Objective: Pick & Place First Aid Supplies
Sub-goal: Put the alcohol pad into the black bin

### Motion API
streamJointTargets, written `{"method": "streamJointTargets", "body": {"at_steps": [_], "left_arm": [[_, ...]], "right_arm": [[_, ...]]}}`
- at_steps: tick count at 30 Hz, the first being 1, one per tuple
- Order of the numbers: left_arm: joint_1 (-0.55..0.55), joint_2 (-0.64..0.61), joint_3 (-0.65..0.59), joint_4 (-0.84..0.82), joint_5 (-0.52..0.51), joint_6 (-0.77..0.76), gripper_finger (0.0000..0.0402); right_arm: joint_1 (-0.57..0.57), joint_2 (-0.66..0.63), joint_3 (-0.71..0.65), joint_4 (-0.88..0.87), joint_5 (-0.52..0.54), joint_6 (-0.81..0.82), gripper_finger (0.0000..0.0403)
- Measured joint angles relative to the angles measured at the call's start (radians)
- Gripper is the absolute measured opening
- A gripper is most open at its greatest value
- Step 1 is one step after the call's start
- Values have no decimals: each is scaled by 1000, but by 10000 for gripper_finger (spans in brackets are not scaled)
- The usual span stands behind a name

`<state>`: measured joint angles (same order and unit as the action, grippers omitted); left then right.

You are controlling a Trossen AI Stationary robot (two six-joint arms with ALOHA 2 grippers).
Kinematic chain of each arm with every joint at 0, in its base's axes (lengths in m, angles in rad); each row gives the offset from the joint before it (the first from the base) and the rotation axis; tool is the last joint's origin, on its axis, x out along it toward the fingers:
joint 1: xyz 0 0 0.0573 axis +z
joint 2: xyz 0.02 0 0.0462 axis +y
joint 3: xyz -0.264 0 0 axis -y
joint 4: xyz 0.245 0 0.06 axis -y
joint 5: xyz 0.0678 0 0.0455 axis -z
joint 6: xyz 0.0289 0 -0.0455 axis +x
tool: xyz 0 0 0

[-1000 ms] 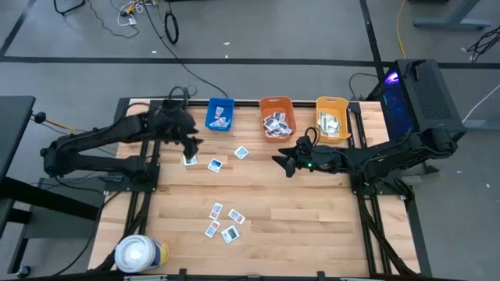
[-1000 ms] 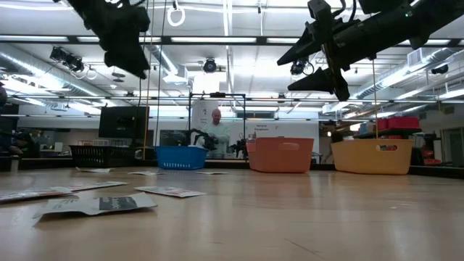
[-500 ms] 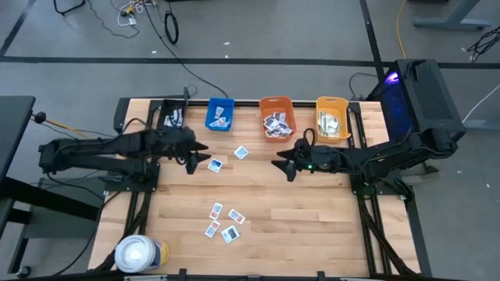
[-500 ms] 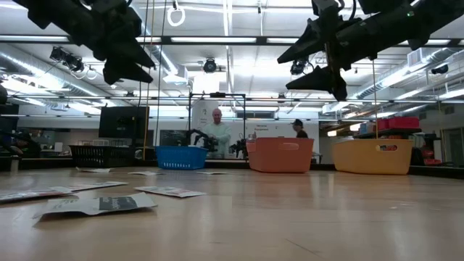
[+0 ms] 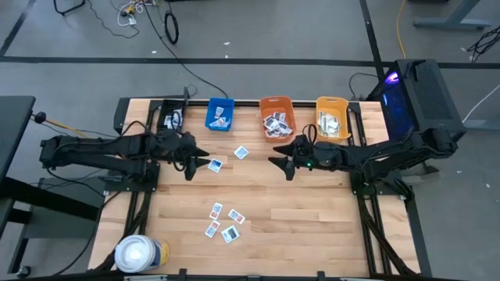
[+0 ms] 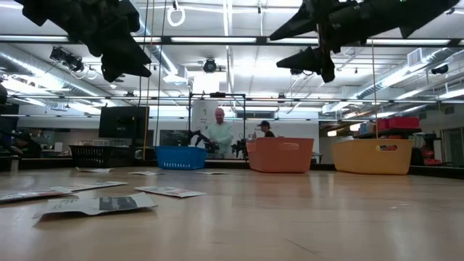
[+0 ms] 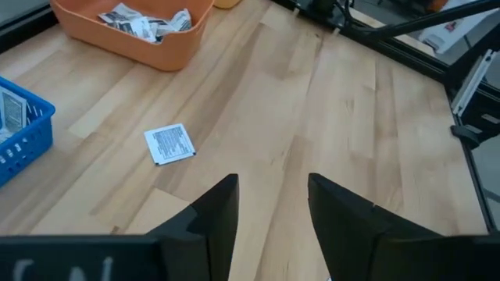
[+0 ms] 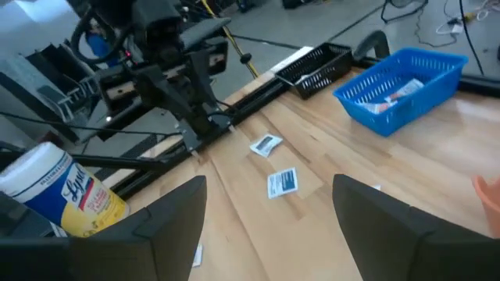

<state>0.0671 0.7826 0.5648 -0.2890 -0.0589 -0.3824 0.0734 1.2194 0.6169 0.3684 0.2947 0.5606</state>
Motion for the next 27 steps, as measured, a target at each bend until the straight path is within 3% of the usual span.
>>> {"method": "streamJointTargets", "body": {"at_steps": [12,18,27], "left_arm": [[-27,-59,0,-5,-5,35,130],[-51,-77,0,-57,-89,27,116],[-56,-1,1,-53,-167,64,116]], "right_arm": [[2,3,78,-215,-52,-28,278],[26,63,78,-167,-52,-27,278],[56,188,78,-3,-53,-18,278]]}}
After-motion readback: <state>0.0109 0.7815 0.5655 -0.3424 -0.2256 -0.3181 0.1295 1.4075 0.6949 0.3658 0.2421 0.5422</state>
